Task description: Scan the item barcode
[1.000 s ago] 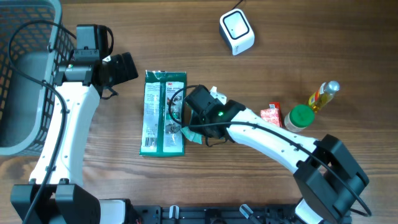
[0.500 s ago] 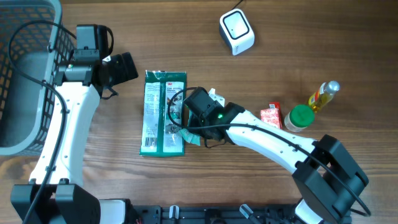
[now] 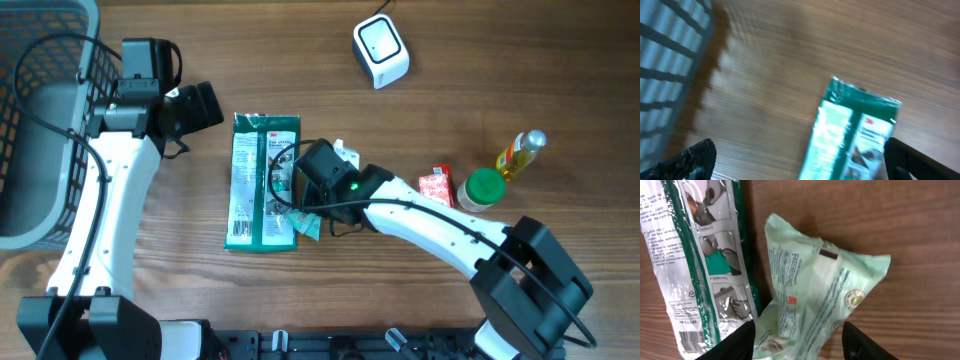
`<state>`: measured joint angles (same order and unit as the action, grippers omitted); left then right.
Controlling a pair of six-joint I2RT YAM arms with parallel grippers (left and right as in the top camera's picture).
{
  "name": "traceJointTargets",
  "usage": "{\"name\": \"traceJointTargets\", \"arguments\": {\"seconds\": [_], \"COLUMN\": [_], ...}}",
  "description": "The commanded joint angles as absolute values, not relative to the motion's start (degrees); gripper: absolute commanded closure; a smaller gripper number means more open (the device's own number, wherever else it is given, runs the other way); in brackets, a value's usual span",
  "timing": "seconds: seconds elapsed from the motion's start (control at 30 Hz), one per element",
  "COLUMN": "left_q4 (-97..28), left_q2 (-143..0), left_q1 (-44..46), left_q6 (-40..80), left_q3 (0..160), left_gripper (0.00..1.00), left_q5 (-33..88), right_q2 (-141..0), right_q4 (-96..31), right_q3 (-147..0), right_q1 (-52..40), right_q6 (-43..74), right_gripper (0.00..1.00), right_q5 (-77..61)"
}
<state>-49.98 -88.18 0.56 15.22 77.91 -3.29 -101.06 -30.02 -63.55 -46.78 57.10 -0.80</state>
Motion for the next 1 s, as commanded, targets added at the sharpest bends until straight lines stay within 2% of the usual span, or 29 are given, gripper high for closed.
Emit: {"name": "traceJointTargets", "arguments": {"seconds": [0.0, 0.03, 0.07, 0.1, 0.13, 0.23, 0.3, 0.37, 0.5, 0.6, 0.63, 0.67, 0.73, 0.8, 0.87, 0.97], "left_q4": [-52.16, -52.9, -54.13, -55.44, -57.1, -60.88, -62.52, -62.89, -62.7, -62.76, -62.63, -62.61, -62.22, -62.15, -60.97, -59.02], "left_q2": [-88.33, -88.33, -88.4, -88.68, -88.95, -89.91, -90.63, -91.33, -92.53, -92.82, -92.82, -92.82, -92.82, -92.82, -92.82, -92.82], "left_q1": [0.32, 0.4, 0.54, 0.64, 0.93, 2.17, 3.4, 4.56, 6.9, 9.13, 10.24, 10.96, 12.93, 14.41, 15.97, 17.96], "left_q6": [17.21, 17.23, 17.21, 17.23, 17.47, 18.76, 18.96, 18.94, 18.94, 18.94, 18.92, 18.92, 18.9, 18.87, 18.94, 18.96], "left_q3": [78.02, 77.89, 77.84, 77.84, 77.8, 77.6, 77.08, 76.05, 72.53, 69.25, 67.92, 67.18, 65.34, 64.16, 63.0, 61.78], "left_gripper": [0.0, 0.07, 0.41, 0.7, 0.94, 0.96, 0.96, 0.94, 0.94, 0.94, 0.9, 0.85, 0.81, 0.8, 0.84, 0.78], "left_q5": [8.56, 8.86, 9.23, 9.67, 10.13, 11.09, 11.09, 11.07, 11.11, 11.18, 11.18, 11.14, 11.11, 11.11, 11.16, 11.55], "right_q2": [-101.73, -101.67, -101.67, -101.67, -101.67, -101.67, -101.69, -101.78, -101.8, -101.8, -101.8, -101.8, -101.8, -101.8, -101.8, -101.8], "right_q4": [-29.78, -29.82, -29.8, -29.87, -30.02, -30.15, -31.0, -31.59, -31.9, -31.97, -31.83, -31.81, -30.96, -29.52, -27.33, -24.62], "right_q3": [-63.26, -63.26, -63.26, -63.26, -63.26, -63.26, -63.24, -63.24, -63.11, -62.72, -62.39, -62.19, -61.47, -60.64, -59.37, -57.93], "right_q1": [-44.71, -43.88, -42.94, -42.17, -40.86, -38.04, -37.17, -37.06, -37.28, -37.3, -37.32, -37.32, -37.32, -37.32, -37.32, -37.32], "right_q6": [52.18, 51.51, 50.78, 50.52, 49.58, 46.26, 46.13, 46.37, 46.54, 46.72, 47.09, 47.79, 49.32, 49.98, 50.0, 50.13], "right_gripper": [0.45, 0.46, 0.46, 0.46, 0.46, 0.47, 0.6, 0.65, 0.65, 0.61, 0.57, 0.58, 0.57, 0.58, 0.58, 0.59], "right_q5": [-0.32, -1.72, -3.6, -5.1, -7.92, -14.26, -15.57, -15.33, -15.27, -14.92, -14.9, -14.9, -14.92, -14.94, -14.94, -14.92]}}
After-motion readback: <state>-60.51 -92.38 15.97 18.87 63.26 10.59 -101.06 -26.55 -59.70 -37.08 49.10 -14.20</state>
